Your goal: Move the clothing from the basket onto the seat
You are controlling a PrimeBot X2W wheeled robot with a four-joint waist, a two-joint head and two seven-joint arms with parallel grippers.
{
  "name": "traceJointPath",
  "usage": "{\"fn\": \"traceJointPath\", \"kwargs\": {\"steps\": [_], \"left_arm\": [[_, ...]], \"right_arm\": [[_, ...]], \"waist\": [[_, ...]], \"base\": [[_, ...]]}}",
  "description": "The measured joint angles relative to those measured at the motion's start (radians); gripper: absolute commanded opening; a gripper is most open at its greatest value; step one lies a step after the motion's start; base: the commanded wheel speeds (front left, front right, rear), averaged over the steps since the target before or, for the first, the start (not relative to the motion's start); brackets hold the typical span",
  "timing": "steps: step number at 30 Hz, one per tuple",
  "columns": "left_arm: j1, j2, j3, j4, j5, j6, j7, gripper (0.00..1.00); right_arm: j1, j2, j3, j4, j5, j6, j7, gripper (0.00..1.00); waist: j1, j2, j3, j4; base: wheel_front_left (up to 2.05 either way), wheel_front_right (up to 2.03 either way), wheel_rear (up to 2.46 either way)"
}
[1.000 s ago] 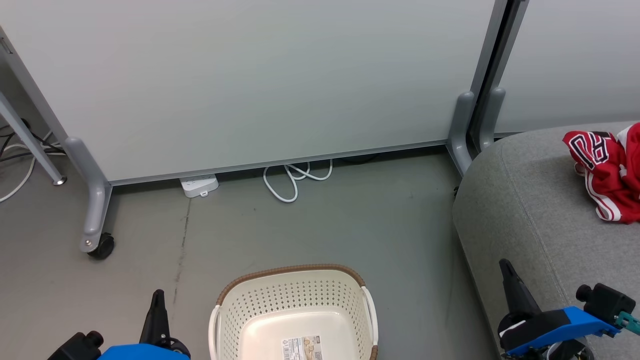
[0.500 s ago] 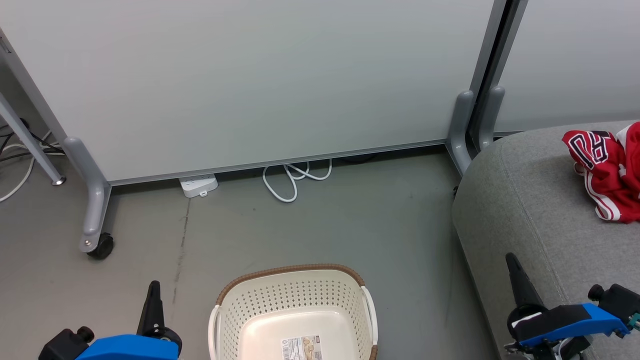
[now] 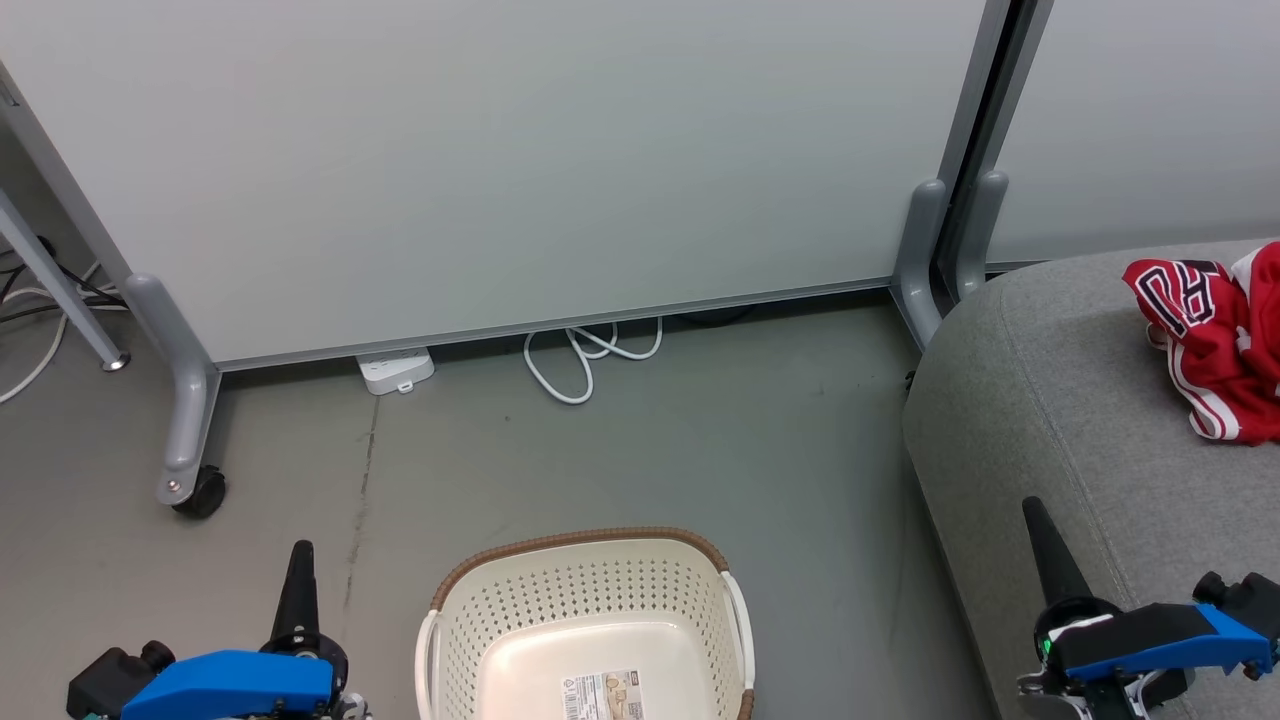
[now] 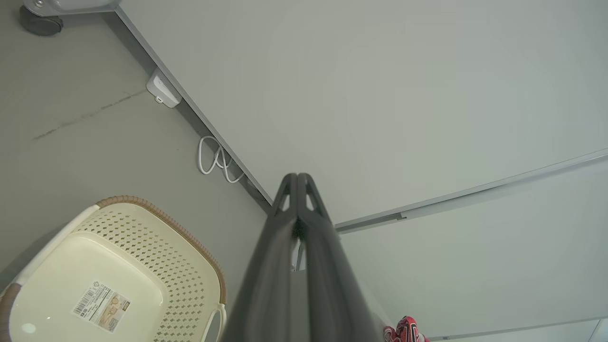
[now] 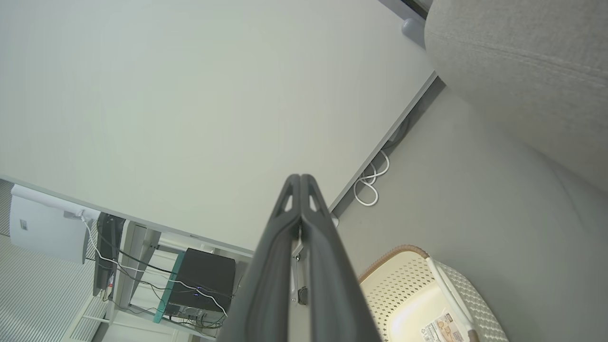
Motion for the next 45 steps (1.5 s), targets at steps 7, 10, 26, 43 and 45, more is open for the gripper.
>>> {"fn": "traceJointPath", "kwargs": {"steps": [7, 10, 26, 43, 45], "left_arm": [[-0.013, 0.000, 0.007, -0.009, -0.062, 0.000, 0.019, 0.00], [-0.015, 0.000, 0.011, -0.012, -0.088, 0.000, 0.026, 0.00], [-0.040, -0.001, 0.032, -0.031, -0.239, 0.000, 0.071, 0.00], [-0.059, -0.001, 0.047, -0.045, -0.351, 0.000, 0.105, 0.00], [-0.061, -0.001, 0.049, -0.046, -0.363, 0.000, 0.109, 0.00]], "right_arm": [[-0.002, 0.000, -0.007, -0.007, 0.070, 0.000, 0.012, 0.00], [-0.002, 0.000, -0.009, -0.011, 0.099, 0.000, 0.016, 0.00], [-0.015, 0.000, -0.026, -0.029, 0.275, 0.000, 0.045, 0.00], [-0.021, 0.001, -0.039, -0.042, 0.404, 0.000, 0.066, 0.00], [-0.021, 0.001, -0.040, -0.044, 0.420, 0.000, 0.067, 0.00]], "waist": [[0.0000, 0.0000, 0.001, -0.001], [0.0000, 0.0000, 0.001, -0.001], [0.0000, 0.0000, 0.003, -0.004], [0.0000, 0.0000, 0.004, -0.006], [0.0000, 0.0000, 0.004, -0.006]], "base": [[0.00, 0.00, 0.00], [0.00, 0.00, 0.00], [0.00, 0.00, 0.00], [0.00, 0.00, 0.00], [0.00, 0.00, 0.00]]}}
